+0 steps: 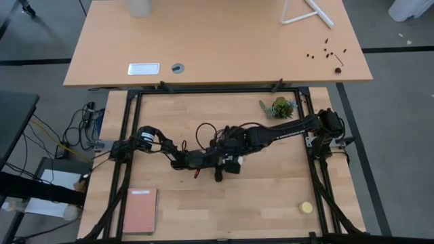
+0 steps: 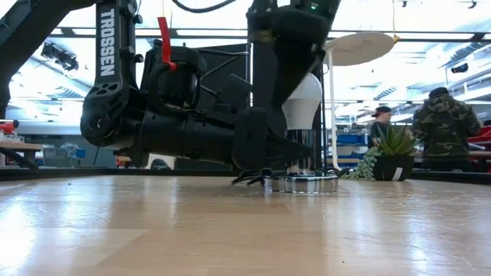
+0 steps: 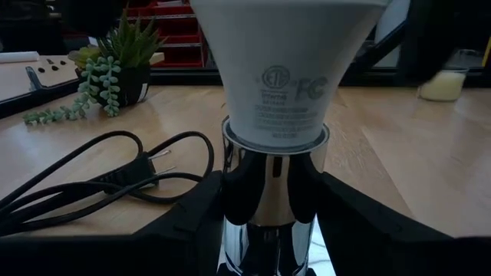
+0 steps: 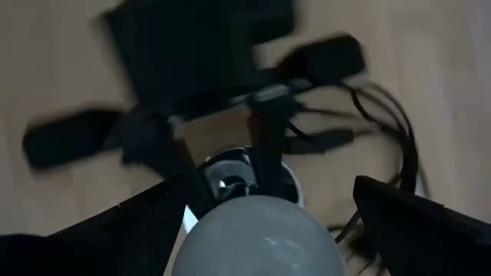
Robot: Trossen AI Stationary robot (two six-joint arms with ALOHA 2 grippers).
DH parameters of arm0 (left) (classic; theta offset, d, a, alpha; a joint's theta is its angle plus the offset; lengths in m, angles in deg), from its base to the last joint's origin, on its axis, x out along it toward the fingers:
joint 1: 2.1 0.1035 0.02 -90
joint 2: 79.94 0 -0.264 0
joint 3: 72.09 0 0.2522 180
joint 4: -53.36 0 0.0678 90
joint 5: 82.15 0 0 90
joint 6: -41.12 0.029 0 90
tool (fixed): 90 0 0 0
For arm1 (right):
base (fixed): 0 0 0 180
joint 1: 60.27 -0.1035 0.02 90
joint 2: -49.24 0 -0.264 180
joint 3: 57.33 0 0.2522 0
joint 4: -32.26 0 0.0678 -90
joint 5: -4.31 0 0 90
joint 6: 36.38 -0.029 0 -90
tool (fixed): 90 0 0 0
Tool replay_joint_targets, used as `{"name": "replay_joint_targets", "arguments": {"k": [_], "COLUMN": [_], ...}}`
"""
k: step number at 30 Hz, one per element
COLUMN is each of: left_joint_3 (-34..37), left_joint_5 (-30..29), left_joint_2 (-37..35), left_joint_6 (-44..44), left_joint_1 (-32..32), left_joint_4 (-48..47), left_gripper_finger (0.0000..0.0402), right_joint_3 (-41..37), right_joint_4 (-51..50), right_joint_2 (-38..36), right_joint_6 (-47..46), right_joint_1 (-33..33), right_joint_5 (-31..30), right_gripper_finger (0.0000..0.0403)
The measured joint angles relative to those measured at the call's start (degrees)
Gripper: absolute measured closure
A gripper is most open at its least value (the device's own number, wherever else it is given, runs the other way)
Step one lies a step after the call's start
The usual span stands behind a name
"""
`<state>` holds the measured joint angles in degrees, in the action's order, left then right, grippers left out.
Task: Screw lightbulb
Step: Remove the lightbulb from the lamp
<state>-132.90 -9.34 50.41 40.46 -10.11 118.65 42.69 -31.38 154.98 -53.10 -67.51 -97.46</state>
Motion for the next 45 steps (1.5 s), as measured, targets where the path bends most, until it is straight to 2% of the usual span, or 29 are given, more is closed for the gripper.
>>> {"name": "replay_joint_targets", "arguments": {"k": [5,7,14,22,31,39,45], "left_joint_3": [0.0,0.0,0.0,0.0,0.0,0.0,0.0], "left_joint_5": [0.0,0.0,0.0,0.0,0.1,0.1,0.1], "left_joint_2": [0.0,0.0,0.0,0.0,0.0,0.0,0.0], "left_joint_6": [-1.1,-1.2,-1.5,-1.5,-1.5,-1.7,-1.7], "left_joint_1": [0.0,0.0,0.0,0.0,0.0,0.0,0.0], "left_joint_4": [-0.1,-0.1,-0.1,-0.4,0.1,0.2,0.2], "left_gripper_finger": [0.0219,0.0219,0.0219,0.0219,0.0219,0.0219,0.0219], "right_joint_3": [0.0,0.0,0.0,-0.3,-3.5,-6.3,-8.8], "right_joint_4": [-1.1,-1.3,-5.2,-4.9,-4.1,0.5,3.9], "right_joint_2": [0.0,0.0,0.0,0.0,0.1,0.1,0.1], "right_joint_6": [-22.8,-29.1,-47.7,-62.5,-70.2,-69.9,-70.6], "right_joint_1": [-0.1,-0.5,-1.7,-4.9,-7.5,-7.8,-9.5], "right_joint_5": [-0.3,-0.6,-3.4,-8.6,-13.9,-15.9,-21.6], "right_gripper_finger": [0.0021,0.0021,0.0025,0.0027,0.0027,0.0028,0.0030]}}
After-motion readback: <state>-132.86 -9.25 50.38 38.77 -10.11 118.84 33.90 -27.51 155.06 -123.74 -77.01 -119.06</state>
